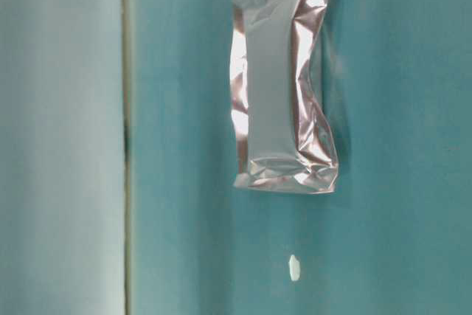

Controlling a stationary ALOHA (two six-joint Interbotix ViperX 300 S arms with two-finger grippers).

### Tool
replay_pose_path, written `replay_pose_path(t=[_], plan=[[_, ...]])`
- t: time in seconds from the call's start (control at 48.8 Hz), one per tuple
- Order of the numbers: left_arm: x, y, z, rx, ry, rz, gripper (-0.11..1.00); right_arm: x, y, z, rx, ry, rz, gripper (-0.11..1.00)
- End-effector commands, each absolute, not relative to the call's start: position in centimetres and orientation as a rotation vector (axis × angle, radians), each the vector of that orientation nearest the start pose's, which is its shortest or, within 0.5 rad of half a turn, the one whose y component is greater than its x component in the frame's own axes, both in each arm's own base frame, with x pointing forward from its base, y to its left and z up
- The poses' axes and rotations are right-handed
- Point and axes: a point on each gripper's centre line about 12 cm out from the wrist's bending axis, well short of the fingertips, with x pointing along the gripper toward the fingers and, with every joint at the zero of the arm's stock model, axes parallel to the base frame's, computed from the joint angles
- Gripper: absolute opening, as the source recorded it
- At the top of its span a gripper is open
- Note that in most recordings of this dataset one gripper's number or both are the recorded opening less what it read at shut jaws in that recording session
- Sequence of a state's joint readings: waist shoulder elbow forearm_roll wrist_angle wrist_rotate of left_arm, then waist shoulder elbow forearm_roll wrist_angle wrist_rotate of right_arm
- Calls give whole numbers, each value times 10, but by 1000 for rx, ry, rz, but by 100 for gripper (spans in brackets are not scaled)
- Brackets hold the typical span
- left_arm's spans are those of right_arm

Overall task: Hand over the silver zip bag and make it stand upright.
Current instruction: 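Move the right gripper open toward the right edge of the silver foil bag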

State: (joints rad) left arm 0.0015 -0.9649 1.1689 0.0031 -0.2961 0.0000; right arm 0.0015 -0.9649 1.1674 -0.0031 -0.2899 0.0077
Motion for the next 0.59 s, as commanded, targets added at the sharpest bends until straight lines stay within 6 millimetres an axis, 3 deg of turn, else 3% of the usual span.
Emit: replay_pose_path(t=[0.0,0.144,0.349,0.574], plan=[[205,-2,312,16,-123,-11,14,202,3,306,37,-107,14,9],[222,-3,313,27,-71,-14,0,211,1,315,233,-36,-5,0],[253,-4,310,34,4,-20,0,216,2,301,357,122,-13,0],[267,-4,308,82,31,-21,0,220,-5,282,586,196,-82,0]])
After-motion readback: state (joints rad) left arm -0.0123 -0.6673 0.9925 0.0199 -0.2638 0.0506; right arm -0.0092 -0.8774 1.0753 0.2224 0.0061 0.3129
